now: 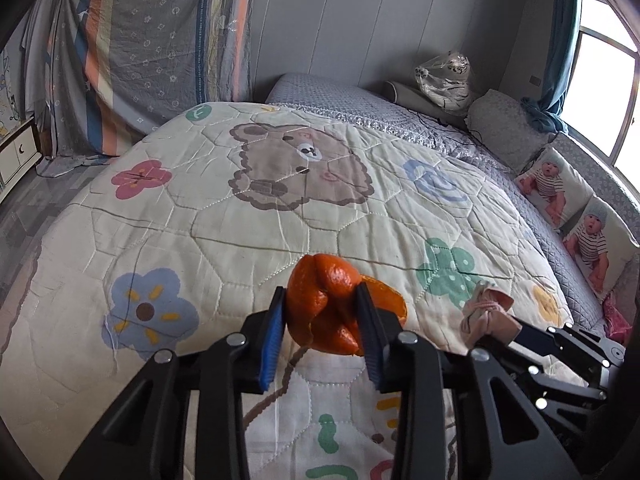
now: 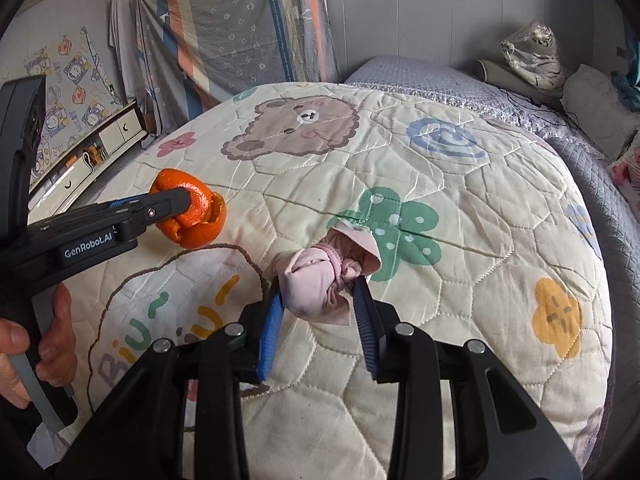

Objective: Collect trash
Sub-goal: 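Grasp the second orange peel with the left gripper while the right grasps the pink cloth bundle, then carry the orange peel and pink bundle over the yellow-rimmed bin with both grippers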

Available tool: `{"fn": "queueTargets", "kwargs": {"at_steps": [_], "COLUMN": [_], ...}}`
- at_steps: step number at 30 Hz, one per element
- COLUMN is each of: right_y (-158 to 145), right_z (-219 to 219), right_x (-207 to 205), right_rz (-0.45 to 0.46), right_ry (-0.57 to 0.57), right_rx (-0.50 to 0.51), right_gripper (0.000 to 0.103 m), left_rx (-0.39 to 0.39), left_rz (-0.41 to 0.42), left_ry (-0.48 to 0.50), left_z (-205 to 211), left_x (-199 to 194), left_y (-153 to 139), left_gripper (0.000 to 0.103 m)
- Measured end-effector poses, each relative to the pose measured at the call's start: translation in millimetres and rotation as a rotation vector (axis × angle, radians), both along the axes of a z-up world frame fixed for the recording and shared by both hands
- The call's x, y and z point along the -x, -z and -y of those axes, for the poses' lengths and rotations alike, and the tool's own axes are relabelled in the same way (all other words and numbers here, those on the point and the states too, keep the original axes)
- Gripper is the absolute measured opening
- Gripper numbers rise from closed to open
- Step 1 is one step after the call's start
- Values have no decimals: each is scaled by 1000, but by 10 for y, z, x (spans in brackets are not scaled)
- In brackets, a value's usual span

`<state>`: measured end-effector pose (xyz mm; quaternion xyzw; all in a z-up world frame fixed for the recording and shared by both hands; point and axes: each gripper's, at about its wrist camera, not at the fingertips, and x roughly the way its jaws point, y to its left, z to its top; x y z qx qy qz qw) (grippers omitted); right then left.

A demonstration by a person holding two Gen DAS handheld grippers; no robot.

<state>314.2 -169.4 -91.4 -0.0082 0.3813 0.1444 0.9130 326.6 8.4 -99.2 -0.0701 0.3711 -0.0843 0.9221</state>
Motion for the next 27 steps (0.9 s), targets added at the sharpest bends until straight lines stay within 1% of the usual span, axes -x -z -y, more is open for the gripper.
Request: {"fn": "queueTargets", "kwargs": {"at_steps": [4,7,9,12,14,20,23,27], "right_y": [-154,-271,-323,-362,-380,-423,-439,-470], "right_z": [142,288,395,582,717,1104,1288,1542], "right_x": [126,308,455,660,785,1180,1357,1587], "right_rz": [22,40,55,63,67,104,125,152], "right_ry": [17,23,33,58,83,173,227,299], "right_rx": [-23,-45,-52,-66,-68,-54,-41,-37], "right_gripper": [33,33,33,33,33,33,33,33], "left_rx": [2,-15,-9,-27,-15,-3,-11,1], "left_rz": [27,66,82,110,119,147,171,185], "left_ry": [6,14,31,54,78,150,198,274], "left_z": [-46,-38,-20,58,121,423,635,935], "left_x": [145,301,407,564,649,846,958,1099], "left_y": [-92,-187,-249,-337,-388,-526,-596,-657], "left_gripper": [32,32,32,32,32,32,32,32]}}
